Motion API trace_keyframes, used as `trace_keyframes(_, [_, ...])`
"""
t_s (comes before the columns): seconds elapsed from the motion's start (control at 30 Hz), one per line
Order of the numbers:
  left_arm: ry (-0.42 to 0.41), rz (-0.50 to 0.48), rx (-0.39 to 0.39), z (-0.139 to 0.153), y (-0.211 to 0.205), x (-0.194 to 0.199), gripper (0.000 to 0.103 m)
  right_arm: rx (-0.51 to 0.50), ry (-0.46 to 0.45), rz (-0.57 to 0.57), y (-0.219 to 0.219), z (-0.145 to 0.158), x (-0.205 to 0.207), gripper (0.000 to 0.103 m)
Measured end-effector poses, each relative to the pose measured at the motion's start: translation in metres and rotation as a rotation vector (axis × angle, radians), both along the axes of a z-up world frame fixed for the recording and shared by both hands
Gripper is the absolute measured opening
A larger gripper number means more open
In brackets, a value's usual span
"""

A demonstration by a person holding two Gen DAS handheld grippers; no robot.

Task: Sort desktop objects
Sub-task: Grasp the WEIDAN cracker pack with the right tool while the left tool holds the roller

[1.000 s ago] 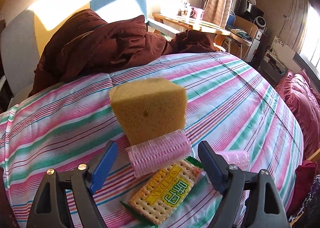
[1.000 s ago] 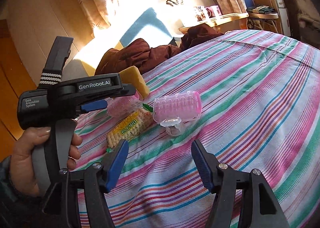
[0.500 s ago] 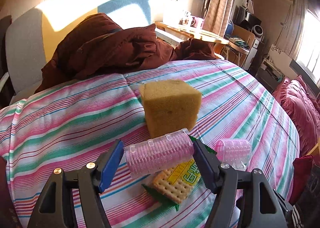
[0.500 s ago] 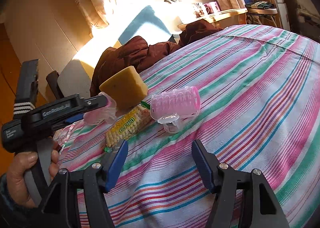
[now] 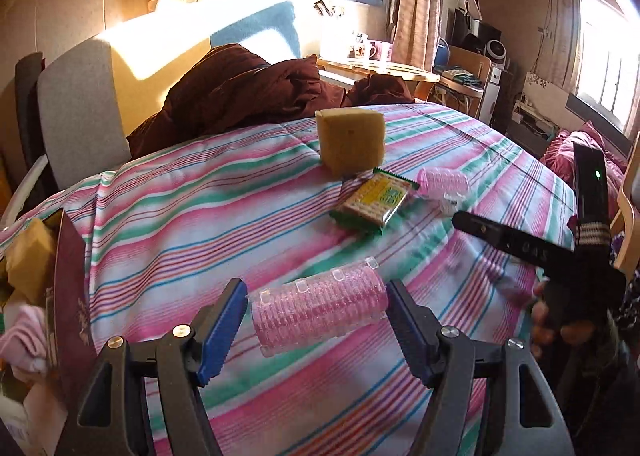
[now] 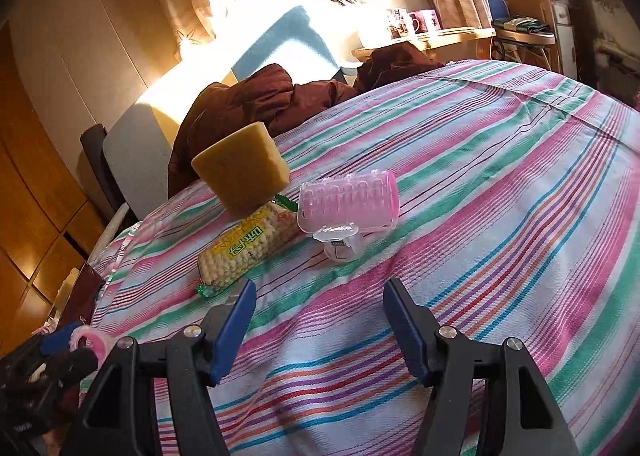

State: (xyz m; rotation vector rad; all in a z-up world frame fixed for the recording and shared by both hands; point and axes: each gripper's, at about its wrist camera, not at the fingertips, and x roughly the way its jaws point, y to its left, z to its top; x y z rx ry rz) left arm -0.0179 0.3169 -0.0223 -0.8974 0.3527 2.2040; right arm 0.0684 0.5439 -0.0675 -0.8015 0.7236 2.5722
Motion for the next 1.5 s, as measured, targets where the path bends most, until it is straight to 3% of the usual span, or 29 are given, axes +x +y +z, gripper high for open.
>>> trace_keyframes(0.33, [0.070, 0.009, 0.012, -0.025, -0.043, 0.033, 0.072, 0.085, -0.080, 0.041, -0.028, 0.011, -0.019, 0.067])
trace_keyframes(0.57, [0.047, 0.001, 0.053, -0.038, -0.051, 0.030, 0.071, 0.049, -0.135, 0.111, -0.050, 0.010, -0.072, 0.067])
trace_keyframes(0.73, [-0.029, 0.012, 0.116, -0.044, -0.059, 0.019, 0.068, 0.043, -0.216, 0.067, -0.051, 0.004, -0.112, 0.071])
trace_keyframes(1.0, [-0.046, 0.008, 0.171, -0.048, -0.066, 0.018, 0.068, 0.144, -0.332, -0.008, -0.058, -0.001, -0.155, 0.076])
trace_keyframes(1.13, [-0.050, 0.001, 0.182, -0.048, -0.067, 0.019, 0.068, 0.163, -0.346, -0.018, -0.056, 0.000, -0.156, 0.067])
trace_keyframes(1.2, [-0.052, -0.003, 0.187, -0.048, -0.068, 0.018, 0.068, 0.163, -0.338, -0.006, -0.053, 0.002, -0.151, 0.054])
trace_keyframes(1.5, [-0.057, -0.008, 0.195, -0.047, -0.070, 0.019, 0.068, 0.190, -0.324, 0.140, -0.056, 0.005, -0.131, 0.031])
